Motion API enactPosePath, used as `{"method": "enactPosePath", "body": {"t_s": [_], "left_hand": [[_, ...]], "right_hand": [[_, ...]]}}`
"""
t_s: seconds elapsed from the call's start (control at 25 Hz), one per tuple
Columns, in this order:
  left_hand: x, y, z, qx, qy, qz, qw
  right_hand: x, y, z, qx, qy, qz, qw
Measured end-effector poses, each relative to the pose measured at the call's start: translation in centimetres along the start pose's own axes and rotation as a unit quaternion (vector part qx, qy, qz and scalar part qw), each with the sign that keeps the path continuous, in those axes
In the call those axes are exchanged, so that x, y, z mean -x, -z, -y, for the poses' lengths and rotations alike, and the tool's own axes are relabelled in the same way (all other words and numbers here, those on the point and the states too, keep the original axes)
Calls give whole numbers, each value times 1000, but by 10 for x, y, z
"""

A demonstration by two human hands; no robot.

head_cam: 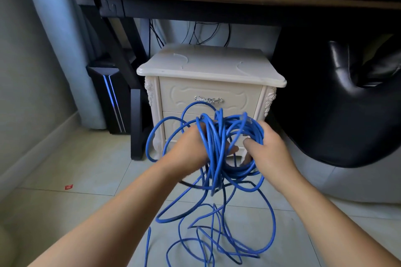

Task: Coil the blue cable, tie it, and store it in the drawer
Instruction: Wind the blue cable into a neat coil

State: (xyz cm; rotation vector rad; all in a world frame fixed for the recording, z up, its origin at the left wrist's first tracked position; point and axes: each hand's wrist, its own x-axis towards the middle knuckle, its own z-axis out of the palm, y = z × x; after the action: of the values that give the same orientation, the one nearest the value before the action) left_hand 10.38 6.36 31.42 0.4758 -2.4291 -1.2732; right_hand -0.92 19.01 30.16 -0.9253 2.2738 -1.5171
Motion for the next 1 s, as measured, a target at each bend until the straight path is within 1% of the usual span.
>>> {"method": "enactPosePath", "body": {"t_s": [0.08, 0.12, 0.2, 0.24, 0.32, 0.36, 0.4, 0.48, 0.52, 0.56, 0.72, 0.84, 0.92, 1.0], "left_hand": [[-4, -7, 7, -105, 14, 3, 994], [-5, -10, 10, -139, 32, -11, 990], [-9, -11, 18, -148, 63, -70, 985], [-9, -10, 20, -169, 81, -95, 978], [-8, -6, 23, -246, 115, -123, 955], [-5, -5, 21, -256, 126, -143, 948], [-3, -5, 18, -245, 131, -171, 945], [0, -10, 13, -208, 135, -202, 947], [0, -13, 11, -198, 131, -206, 949], [1, -15, 11, -190, 129, -201, 952], [-3, -16, 13, -199, 135, -166, 956], [-2, -13, 14, -170, 107, -126, 971], [-1, -8, 15, -142, 90, -105, 980], [2, -5, 17, -124, 78, -89, 985]], "right_hand": [[0, -6, -1, 4, -2, 25, 1000], [-1, -9, -1, 8, -12, 40, 999], [-4, -11, -2, 58, -24, 47, 997], [-3, -10, -1, 86, -6, 15, 996], [10, -8, 9, 93, 59, -97, 989], [19, -11, 15, 87, 76, -107, 988], [29, -17, 22, 85, 65, -71, 992], [41, -34, 28, 74, 6, 44, 996], [39, -41, 26, 59, -12, 70, 996], [34, -46, 22, 44, -18, 69, 996], [16, -50, 7, 9, 0, 0, 1000], [8, -48, 0, 22, 13, -58, 998], [2, -43, -1, 23, -1, -81, 996], [-4, -40, -5, 3, -22, -87, 996]]}}
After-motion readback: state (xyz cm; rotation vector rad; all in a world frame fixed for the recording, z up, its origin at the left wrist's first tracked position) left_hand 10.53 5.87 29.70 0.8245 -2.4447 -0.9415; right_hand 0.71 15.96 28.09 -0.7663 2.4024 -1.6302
